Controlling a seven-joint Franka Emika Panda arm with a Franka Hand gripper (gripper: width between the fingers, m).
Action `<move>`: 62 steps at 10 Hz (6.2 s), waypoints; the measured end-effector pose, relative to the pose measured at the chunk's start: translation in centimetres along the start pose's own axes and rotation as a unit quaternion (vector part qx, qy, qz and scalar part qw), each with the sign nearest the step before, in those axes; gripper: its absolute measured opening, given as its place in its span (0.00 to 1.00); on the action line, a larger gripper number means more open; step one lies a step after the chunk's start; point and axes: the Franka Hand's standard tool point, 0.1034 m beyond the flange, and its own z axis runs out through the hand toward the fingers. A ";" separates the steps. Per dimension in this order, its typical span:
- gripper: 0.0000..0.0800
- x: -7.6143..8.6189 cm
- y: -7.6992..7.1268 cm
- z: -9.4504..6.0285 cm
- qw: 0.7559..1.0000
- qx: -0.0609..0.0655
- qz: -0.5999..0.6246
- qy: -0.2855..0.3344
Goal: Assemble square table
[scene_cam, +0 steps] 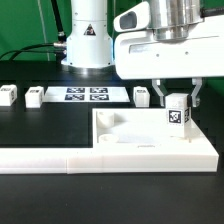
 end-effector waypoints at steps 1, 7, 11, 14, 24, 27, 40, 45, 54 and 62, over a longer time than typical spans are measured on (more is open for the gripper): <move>0.37 0.0 0.0 0.0 1.000 0.001 0.030 -0.001; 0.80 0.1 -0.3 0.6 0.993 -0.013 -0.114 -0.022; 0.81 0.2 -0.3 0.7 0.969 -0.010 -0.245 -0.024; 0.81 -0.1 -0.6 0.8 0.910 -0.025 -0.414 -0.016; 0.55 0.6 -0.5 0.6 0.756 -0.033 -0.654 -0.018; 0.36 0.6 -0.5 0.6 0.769 -0.032 -0.638 -0.018; 0.36 0.7 -0.2 0.7 1.000 -0.014 0.008 0.020; 0.76 0.8 -0.2 0.7 0.994 -0.017 -0.106 0.019; 0.81 0.9 -1.1 0.5 0.848 -0.056 -0.528 -0.005; 0.59 1.2 -0.7 0.6 0.747 -0.062 -0.662 -0.014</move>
Offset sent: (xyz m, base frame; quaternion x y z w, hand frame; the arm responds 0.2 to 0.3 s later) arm 0.0000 0.0000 0.0000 0.0000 0.0000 -0.0650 0.9979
